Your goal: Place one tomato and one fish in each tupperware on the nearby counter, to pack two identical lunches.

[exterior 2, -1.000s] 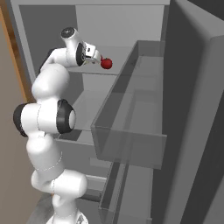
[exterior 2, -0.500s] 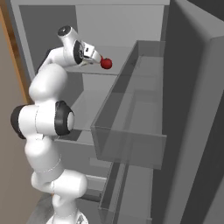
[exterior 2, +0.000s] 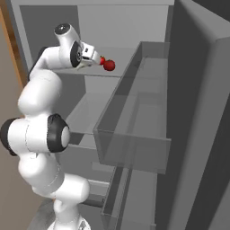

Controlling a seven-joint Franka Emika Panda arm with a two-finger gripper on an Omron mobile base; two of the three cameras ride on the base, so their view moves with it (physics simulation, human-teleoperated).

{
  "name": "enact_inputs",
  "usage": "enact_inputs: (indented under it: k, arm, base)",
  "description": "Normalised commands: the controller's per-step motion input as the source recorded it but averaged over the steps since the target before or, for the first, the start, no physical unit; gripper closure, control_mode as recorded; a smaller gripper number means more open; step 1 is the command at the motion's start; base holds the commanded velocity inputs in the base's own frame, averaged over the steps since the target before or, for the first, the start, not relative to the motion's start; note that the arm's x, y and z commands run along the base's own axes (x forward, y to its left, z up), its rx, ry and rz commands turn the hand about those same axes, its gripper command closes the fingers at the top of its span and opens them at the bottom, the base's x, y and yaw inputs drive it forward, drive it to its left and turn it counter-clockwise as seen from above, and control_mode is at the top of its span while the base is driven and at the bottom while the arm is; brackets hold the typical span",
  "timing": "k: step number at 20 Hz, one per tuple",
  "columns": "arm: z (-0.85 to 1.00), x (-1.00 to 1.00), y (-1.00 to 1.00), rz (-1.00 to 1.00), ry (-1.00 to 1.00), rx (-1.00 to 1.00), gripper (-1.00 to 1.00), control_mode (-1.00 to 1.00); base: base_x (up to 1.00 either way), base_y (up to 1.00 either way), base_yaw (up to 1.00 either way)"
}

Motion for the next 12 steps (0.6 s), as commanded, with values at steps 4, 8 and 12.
enact_inputs:
  k: [4,8,12]
  arm:
    - [-0.01,-0.78,0.00,0.35,-0.06,0.00,1.00,-1.00]
    - [-0.01,-0.88,0.00,0.33,-0.05,0.00,1.00,-1.00]
    - [0.00,-1.00,-0.08,0.13,-0.14,0.00,1.00,-1.00]
  base:
    - [0.00,0.00,0.00]
    - [0.00,0.00,0.00]
    - [0.00,0.00,0.00]
